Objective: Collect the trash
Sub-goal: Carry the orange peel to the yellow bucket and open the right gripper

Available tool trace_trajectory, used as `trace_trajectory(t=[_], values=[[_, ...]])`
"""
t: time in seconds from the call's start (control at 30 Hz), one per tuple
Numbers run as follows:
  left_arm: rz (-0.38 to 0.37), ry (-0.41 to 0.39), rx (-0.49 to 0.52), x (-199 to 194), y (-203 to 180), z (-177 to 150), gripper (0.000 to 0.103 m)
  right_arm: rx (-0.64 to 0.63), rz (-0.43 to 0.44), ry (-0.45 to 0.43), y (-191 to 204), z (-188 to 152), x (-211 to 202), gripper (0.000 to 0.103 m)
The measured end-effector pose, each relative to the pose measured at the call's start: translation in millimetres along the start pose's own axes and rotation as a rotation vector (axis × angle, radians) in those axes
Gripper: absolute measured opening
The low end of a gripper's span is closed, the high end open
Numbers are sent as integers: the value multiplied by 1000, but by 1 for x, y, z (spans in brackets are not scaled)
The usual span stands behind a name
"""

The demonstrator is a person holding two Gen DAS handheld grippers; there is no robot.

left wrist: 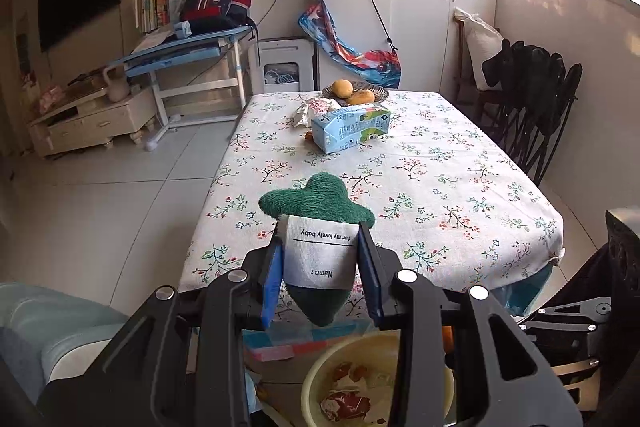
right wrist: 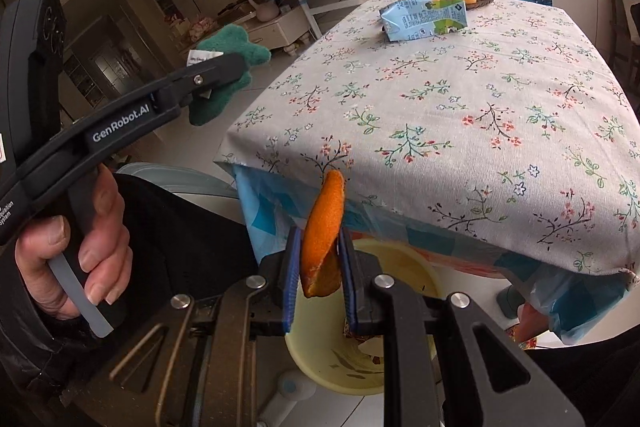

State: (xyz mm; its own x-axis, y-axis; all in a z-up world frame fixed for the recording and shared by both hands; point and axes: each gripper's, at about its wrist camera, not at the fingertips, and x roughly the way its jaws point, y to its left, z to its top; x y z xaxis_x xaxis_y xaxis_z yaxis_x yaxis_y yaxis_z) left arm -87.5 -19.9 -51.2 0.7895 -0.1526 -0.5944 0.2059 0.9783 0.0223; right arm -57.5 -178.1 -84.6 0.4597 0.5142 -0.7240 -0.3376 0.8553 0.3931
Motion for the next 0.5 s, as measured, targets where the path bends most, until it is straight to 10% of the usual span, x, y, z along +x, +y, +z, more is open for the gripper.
trace_trajectory(t=[0.5], values=[[0, -7, 30, -5, -10, -2, 33, 16, -32, 78, -3, -14, 16, 32]])
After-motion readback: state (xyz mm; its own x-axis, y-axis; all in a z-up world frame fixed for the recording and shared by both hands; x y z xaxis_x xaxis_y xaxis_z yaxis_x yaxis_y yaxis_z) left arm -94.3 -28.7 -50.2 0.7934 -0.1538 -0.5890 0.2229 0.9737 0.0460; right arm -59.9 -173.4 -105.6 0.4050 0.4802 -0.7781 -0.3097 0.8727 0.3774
